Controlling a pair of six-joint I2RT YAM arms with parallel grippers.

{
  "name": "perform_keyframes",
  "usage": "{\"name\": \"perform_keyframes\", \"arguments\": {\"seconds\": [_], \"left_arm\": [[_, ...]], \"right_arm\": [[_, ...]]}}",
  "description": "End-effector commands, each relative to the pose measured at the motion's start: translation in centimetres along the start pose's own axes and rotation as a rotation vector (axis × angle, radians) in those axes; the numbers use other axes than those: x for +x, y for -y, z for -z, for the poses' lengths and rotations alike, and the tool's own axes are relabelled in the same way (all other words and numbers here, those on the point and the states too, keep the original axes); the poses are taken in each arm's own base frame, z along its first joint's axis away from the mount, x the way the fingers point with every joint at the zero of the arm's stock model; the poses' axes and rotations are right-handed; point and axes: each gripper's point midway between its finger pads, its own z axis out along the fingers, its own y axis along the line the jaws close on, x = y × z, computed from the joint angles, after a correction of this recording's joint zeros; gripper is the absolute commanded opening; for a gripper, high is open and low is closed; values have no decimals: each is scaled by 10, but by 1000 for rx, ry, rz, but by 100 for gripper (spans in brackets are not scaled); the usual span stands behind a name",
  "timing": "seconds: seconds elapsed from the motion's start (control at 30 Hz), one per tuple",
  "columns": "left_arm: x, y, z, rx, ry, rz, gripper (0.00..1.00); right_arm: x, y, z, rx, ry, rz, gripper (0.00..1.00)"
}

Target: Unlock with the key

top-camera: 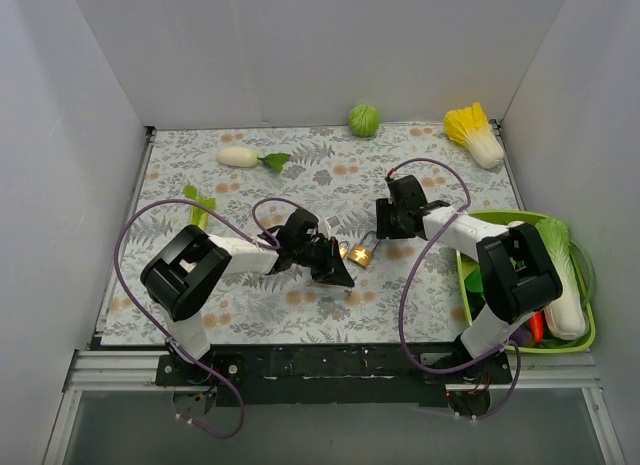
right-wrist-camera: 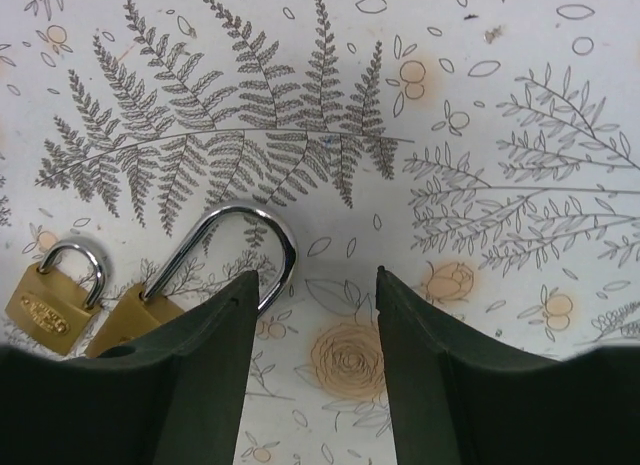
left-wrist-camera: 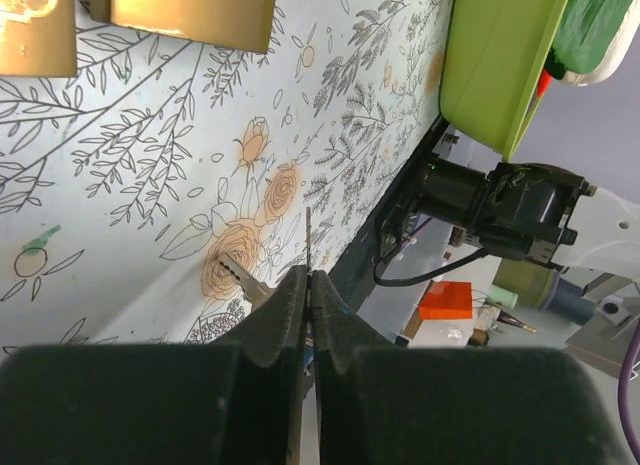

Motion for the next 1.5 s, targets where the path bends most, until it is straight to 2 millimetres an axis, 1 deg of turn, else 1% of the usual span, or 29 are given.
{"name": "perform_keyframes", "arguments": {"seconds": [0.0, 0.07, 0.17, 0.23, 0.27, 0.37, 0.43, 0.47, 0.53, 0.6, 0.7, 0.73, 0.77, 0.83, 0.9, 0.93, 0.97, 1.0, 1.07, 1.17, 1.27, 1.33, 1.37, 1.4, 1.47], "left_arm": [[-7, 9, -2, 8, 14, 21, 0], [-7, 6, -2, -2, 16, 27, 0], [-5, 4, -2, -10, 14, 40, 0], [-5, 3, -3, -14, 11, 42, 0], [-4, 1, -3, -17, 7, 46, 0], [-2, -6, -4, -37, -1, 47, 0], [0, -9, -4, -47, -4, 52, 0], [2, -11, -4, -50, -6, 54, 0], [2, -12, -5, -53, -6, 58, 0], [2, -15, -5, -59, -4, 59, 0], [-1, -16, -5, -65, 17, 43, 0], [-3, -15, -5, -64, 25, 38, 0], [-5, -15, -5, -64, 33, 34, 0], [-14, -15, -1, -70, 63, 11, 0], [-24, -17, 7, -73, 98, 6, 0], [-23, -20, 10, -71, 100, 10, 0], [-30, -18, 17, -53, 121, 2, 0], [-31, -16, 19, -37, 120, -7, 0], [-28, -8, 22, 8, 90, -59, 0], [-22, 3, 25, 69, 43, -143, 0], [-17, 8, 25, 101, -2, -176, 0], [-15, 4, 22, 102, -25, -161, 0], [-13, 2, 21, 102, -40, -147, 0], [-14, 2, 20, 101, -44, -142, 0], [-16, -4, 16, 79, -44, -121, 0]], "right_arm": [[-24, -9, -11, -31, 46, 95, 57], [-24, -11, -18, -41, 31, 146, 54], [-25, -11, -26, -43, 17, 210, 52], [-21, -7, -30, -27, -16, 241, 51], [-25, -7, -30, -14, -12, 255, 49], [-21, -3, -34, 2, -47, 315, 43], [-15, 0, -34, 9, -83, 344, 33], [-12, 2, -36, 13, -97, 351, 25], [-5, 2, -36, 9, -116, 353, 18], [1, 0, -37, -13, -133, 352, 2], [7, -4, -33, -48, -159, 329, 1], [9, -6, -30, -64, -160, 300, 1], [7, -13, -27, -113, -151, 283, 1], [7, -17, -17, -158, -131, 248, 1], [2, -18, -10, -215, -110, 199, 1], [-1, -17, -3, -236, -96, 182, 1], [-4, -17, 1, -279, -89, 150, 1], [-9, -18, 4, -306, -71, 136, 1], [-13, -20, 13, -382, -58, 101, 1], [-17, -21, 18, -431, -52, 78, 1], [-16, -23, 20, -482, -58, 48, 1], [-12, -24, 22, -508, -61, 18, 1], [-14, -26, 25, -540, -48, 6, 1], [-10, -26, 26, -553, -55, -9, 1], [-12, -26, 32, -577, -38, -24, 1]]}}
